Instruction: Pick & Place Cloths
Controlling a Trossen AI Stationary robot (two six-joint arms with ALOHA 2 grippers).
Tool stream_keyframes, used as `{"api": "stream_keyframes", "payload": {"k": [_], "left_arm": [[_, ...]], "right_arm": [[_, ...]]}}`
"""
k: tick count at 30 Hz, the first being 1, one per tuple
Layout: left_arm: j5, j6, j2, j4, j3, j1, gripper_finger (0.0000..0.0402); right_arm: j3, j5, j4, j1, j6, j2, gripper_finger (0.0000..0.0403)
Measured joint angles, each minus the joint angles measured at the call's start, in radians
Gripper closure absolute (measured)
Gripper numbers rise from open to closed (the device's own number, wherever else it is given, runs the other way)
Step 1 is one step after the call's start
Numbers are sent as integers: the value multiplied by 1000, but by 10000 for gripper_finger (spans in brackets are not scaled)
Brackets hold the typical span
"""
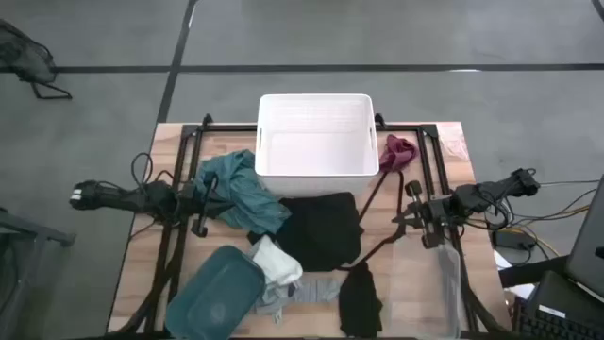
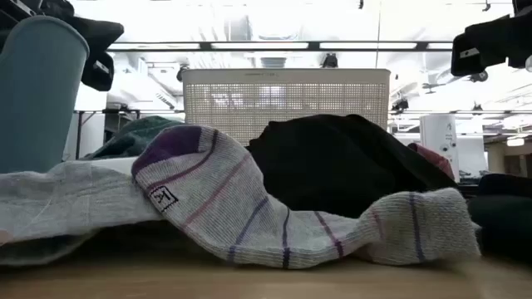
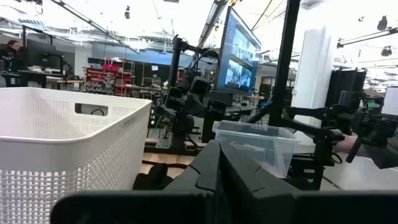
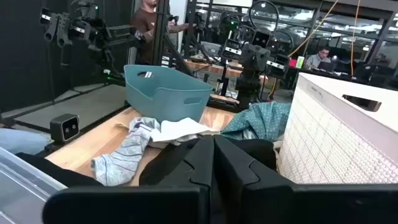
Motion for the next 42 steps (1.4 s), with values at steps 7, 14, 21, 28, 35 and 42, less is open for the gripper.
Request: {"api": "stream_keyframes", "payload": {"k": [7, 14, 21, 28, 35, 42], "left_arm": [[0, 0, 0, 0, 0, 0, 383], [0, 0, 0, 0, 0, 0, 384], [0, 0, 0, 0, 0, 0, 385], [0, 0, 0, 0, 0, 0, 383], [0, 0, 0, 0, 0, 0, 384], [0, 0, 0, 0, 0, 0, 385]], "right_arm": [[0, 0, 0, 0, 0, 0, 394], [0, 0, 0, 0, -6, 0, 394], [0, 0, 0, 0, -12, 0, 394], [0, 11, 5, 0, -73, 0, 394], [3, 116, 49, 0, -491, 0, 394], [0, 94, 79, 0, -475, 0, 394]]}}
